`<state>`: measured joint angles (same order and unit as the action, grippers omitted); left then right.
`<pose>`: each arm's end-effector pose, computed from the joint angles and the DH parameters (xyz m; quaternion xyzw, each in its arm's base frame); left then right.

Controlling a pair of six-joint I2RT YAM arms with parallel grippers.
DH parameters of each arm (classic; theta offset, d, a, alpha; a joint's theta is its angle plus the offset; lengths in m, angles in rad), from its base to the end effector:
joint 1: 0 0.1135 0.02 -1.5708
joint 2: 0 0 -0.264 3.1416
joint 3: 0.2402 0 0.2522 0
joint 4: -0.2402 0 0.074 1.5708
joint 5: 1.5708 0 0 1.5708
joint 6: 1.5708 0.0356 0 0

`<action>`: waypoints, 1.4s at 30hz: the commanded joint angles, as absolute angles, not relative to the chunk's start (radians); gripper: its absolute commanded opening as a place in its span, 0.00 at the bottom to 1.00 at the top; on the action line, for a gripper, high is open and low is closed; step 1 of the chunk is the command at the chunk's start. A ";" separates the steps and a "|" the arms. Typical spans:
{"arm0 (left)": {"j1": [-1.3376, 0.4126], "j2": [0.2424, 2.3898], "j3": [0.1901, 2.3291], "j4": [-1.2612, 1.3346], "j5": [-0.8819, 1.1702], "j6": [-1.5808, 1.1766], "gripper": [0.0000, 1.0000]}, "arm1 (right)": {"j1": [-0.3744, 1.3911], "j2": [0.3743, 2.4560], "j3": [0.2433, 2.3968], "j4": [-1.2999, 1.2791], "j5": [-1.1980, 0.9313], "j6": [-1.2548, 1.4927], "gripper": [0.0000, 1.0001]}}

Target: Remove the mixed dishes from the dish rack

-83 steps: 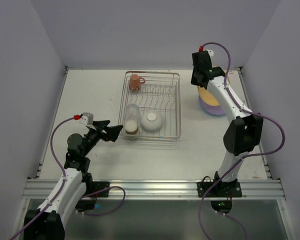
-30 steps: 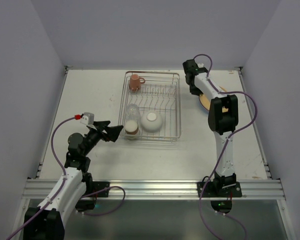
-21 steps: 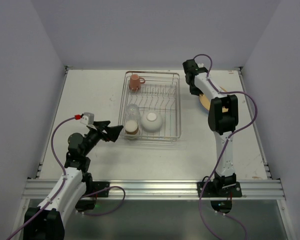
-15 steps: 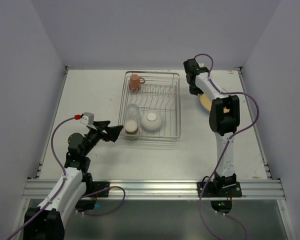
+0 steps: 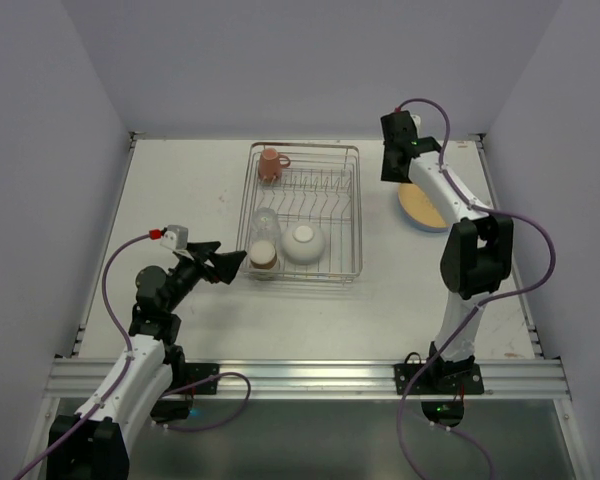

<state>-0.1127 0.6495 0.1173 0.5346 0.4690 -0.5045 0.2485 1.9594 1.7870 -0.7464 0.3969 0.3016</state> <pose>0.1542 -0.0337 0.2008 0.0276 0.7058 -0.3655 0.6062 0.4265 0.0940 0.2900 0.0878 0.9267 -0.0945 0.3529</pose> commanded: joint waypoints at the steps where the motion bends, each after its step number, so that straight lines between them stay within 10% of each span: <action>1: -0.117 0.643 0.118 0.557 0.474 -0.491 1.00 | 0.253 1.870 1.706 -0.663 0.330 0.317 0.37; 17: -0.117 0.669 0.163 0.466 0.420 -0.499 1.00 | 0.259 1.559 1.390 -0.407 0.032 0.325 0.98; 42: -0.408 0.880 0.695 -0.058 0.005 -0.466 1.00 | 0.267 1.443 1.324 -0.342 -0.112 0.310 0.99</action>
<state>-0.3573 0.7956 0.5728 0.0814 0.1196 -0.4778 0.2626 1.4742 1.3212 -0.3733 -0.0834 0.3233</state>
